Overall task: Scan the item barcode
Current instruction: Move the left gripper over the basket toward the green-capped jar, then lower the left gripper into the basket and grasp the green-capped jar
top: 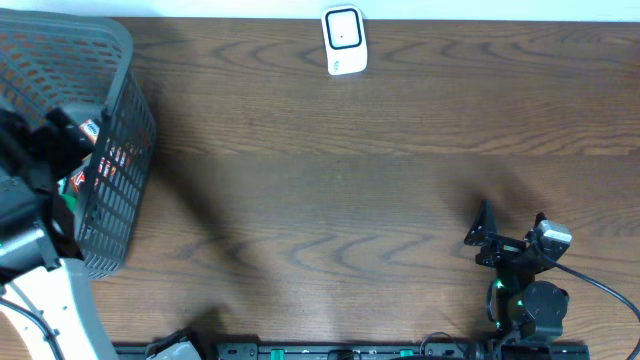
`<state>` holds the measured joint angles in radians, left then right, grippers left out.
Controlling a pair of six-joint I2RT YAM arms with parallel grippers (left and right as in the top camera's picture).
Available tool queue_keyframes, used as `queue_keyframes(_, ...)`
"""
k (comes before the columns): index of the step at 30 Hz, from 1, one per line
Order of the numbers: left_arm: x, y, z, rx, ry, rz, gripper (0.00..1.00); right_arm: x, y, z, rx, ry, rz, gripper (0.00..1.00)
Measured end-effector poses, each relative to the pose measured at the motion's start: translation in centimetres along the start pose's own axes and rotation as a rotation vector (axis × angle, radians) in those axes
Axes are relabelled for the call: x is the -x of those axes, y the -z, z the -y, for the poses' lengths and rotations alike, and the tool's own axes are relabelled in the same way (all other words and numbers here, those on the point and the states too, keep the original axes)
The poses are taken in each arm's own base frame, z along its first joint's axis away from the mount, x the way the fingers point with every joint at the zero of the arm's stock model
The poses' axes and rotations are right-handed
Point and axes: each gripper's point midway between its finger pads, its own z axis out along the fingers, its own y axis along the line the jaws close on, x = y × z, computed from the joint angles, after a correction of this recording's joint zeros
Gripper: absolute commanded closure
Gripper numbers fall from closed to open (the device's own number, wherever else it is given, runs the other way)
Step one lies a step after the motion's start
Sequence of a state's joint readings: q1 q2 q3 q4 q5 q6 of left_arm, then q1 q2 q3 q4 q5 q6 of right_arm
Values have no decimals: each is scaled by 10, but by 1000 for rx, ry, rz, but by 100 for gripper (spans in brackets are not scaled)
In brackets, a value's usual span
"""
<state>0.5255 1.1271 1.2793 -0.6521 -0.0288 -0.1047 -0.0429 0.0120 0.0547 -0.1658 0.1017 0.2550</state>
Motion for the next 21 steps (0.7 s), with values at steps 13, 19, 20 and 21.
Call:
queue_keyframes(13, -64, -63, -44, 147, 125, -307, 2, 0, 0, 0, 0, 0, -1, 1)
queue_keyframes(19, -98, -91, -53, 182, 132, -451, 2, 0, 0, 0, 0, 0, 0, 1)
queue_keyframes(20, -103, -95, -56, 191, 139, -472, 2, 0, 0, 0, 0, 0, 0, 1)
queue_keyframes(21, -108, -98, -59, 202, 151, -493, 2, 0, 0, 0, 0, 0, 0, 1)
